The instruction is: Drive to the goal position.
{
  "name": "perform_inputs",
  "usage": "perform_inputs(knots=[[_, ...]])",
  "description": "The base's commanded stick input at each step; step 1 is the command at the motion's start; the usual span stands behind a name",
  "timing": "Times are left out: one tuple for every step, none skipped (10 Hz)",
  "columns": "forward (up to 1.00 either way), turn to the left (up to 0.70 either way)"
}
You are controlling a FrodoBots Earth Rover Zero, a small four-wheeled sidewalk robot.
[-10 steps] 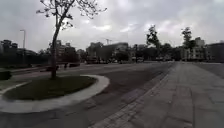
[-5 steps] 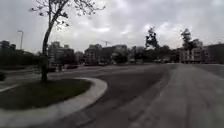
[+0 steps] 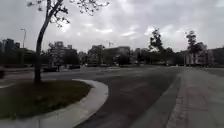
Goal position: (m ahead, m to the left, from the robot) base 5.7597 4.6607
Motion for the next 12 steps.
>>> perform_inputs(knots=[[1.00,0.07],[1.00,0.07],[1.00,0.07],[1.00,0.07],[1.00,0.07],[1.00,0.07],[1.00,0.07],[1.00,0.07],[1.00,0.07],[1.00,0.07],[1.00,0.07],[1.00,0.07]])
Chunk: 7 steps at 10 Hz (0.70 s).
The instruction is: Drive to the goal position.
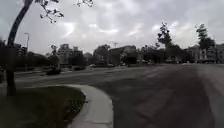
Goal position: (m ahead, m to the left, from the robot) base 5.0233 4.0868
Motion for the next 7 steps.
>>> perform_inputs(knots=[[1.00,0.07],[1.00,0.07],[1.00,0.07],[1.00,0.07],[1.00,0.07],[1.00,0.07],[1.00,0.07]])
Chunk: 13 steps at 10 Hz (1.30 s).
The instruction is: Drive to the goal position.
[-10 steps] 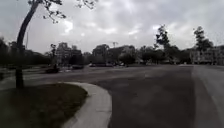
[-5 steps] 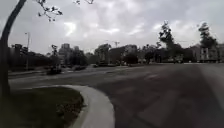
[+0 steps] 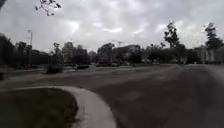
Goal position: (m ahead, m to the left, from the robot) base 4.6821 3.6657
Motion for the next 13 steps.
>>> perform_inputs(knots=[[1.00,0.07],[1.00,0.07],[1.00,0.07],[1.00,0.07],[1.00,0.07],[1.00,0.07],[1.00,0.17],[1.00,0.44],[1.00,0.47],[1.00,0.18],[1.00,0.07],[1.00,0.07],[1.00,0.07]])
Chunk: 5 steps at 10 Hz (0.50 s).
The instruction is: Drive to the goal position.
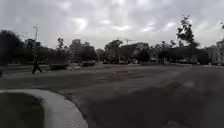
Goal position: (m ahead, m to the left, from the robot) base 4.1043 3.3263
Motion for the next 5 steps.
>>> perform_inputs(knots=[[1.00,0.07],[1.00,0.09],[1.00,0.33],[1.00,0.46],[1.00,0.47]])
